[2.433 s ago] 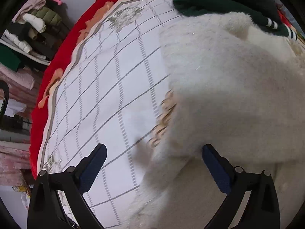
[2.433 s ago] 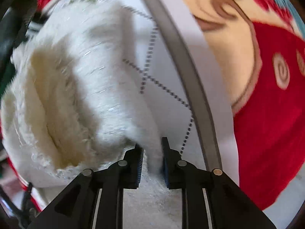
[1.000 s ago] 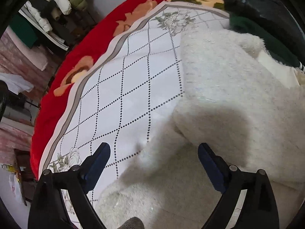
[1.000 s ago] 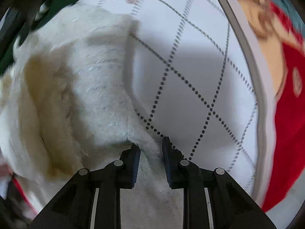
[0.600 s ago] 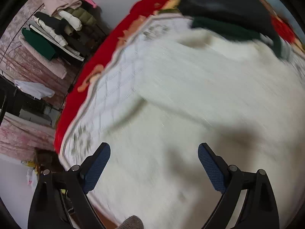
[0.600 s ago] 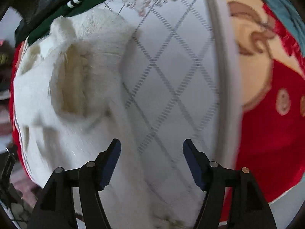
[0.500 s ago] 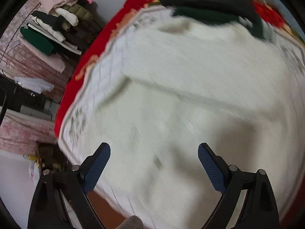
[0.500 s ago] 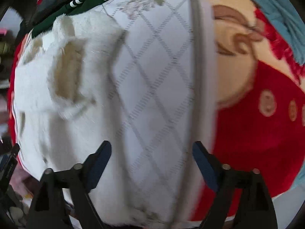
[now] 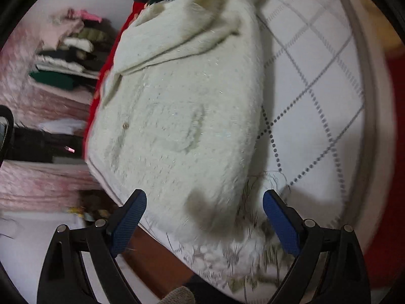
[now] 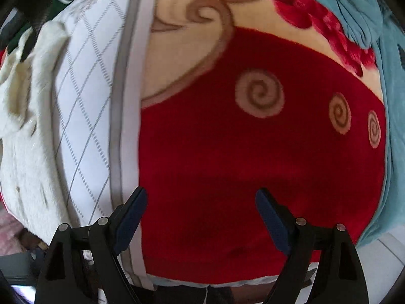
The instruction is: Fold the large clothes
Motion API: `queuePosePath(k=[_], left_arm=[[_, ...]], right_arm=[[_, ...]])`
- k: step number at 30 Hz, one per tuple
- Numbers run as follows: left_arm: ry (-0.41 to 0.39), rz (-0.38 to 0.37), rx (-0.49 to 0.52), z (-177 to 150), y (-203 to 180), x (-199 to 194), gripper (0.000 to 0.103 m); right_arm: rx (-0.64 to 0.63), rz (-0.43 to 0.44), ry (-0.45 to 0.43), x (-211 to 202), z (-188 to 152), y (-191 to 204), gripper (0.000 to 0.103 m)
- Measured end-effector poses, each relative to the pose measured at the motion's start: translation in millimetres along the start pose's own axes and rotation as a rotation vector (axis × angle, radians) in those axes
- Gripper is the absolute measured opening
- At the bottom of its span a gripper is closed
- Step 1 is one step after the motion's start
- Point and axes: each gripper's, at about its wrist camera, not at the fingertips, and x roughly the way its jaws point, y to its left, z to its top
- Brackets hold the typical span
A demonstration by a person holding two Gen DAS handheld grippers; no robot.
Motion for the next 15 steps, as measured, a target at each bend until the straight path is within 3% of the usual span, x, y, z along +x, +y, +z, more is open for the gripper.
queuePosePath(k=[5, 7, 11, 12, 14, 15], left_arm=[[0.025, 0.137, -0.045, 19.8, 1.7, 46.9, 0.096], [0.046, 0.106, -0.115, 30.8, 16.5, 60.8, 0.096], [0.01, 0.05, -0.171, 43.6, 40.4, 71.1, 0.093], [0.004, 0.037, -0.184, 44.1, 46.0, 69.9, 0.087], [-0.01, -0.031, -0.224, 45.6, 61.7, 66.1, 0.038], [-0.016, -0.069, -0.243, 47.4, 70.8, 64.7, 0.028]], right_arm=[[0.023, 0.025, 0.006, 11.2, 13.6, -14.3, 0.089], [0.022, 0.044, 0.007, 15.7, 21.0, -11.1, 0.089], [0.006, 0.099, 0.016, 34.5, 43.3, 15.1, 0.089], [0.004, 0.151, -0.004, 36.1, 51.3, 25.2, 0.089], [-0.004, 0.257, -0.063, 28.2, 68.9, 47.2, 0.089], [-0.013, 0.305, -0.089, 24.2, 72.6, 55.2, 0.089]])
